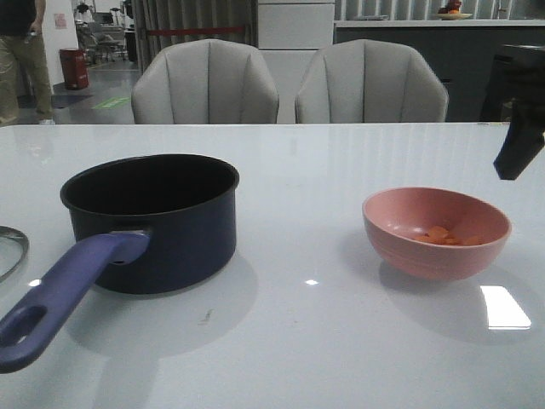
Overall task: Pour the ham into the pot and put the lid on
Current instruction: 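Lower the right gripper to the pink bowl rim and grasp it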
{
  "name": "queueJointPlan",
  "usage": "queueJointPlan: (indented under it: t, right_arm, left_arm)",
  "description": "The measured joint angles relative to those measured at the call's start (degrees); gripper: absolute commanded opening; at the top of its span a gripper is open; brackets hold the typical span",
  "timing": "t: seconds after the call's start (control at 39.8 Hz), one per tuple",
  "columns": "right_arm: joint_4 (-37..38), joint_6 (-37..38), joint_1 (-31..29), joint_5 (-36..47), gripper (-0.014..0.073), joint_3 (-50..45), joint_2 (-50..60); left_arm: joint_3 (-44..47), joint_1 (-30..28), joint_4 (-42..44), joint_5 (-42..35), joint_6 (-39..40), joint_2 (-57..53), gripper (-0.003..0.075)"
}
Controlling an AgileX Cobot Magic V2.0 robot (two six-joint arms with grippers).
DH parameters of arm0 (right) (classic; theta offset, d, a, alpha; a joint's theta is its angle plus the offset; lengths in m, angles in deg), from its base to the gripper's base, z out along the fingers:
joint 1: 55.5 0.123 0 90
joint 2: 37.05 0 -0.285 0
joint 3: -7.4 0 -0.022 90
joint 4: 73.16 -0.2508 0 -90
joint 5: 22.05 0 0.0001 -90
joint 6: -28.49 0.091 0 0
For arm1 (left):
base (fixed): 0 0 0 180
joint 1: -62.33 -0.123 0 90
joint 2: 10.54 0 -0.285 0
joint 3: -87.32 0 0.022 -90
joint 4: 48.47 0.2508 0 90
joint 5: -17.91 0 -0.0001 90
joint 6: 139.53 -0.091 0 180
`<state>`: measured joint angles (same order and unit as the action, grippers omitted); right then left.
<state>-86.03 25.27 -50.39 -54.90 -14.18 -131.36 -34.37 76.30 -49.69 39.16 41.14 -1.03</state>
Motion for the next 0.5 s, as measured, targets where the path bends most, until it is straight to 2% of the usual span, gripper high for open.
queueJointPlan:
  t: [0.38, 0.5]
  right_arm:
    - [0.7, -0.5, 0.0, -2.1, 0.0459, 8.5, -13.3]
    - [0.7, -0.5, 0.0, -2.3, 0.0350, 10.2, -16.4]
  left_arm:
    - [0.0, 0.0, 0.0, 0.0, 0.0, 0.0, 0.0606]
    - [0.0, 0.0, 0.0, 0.0, 0.0, 0.0, 0.0606]
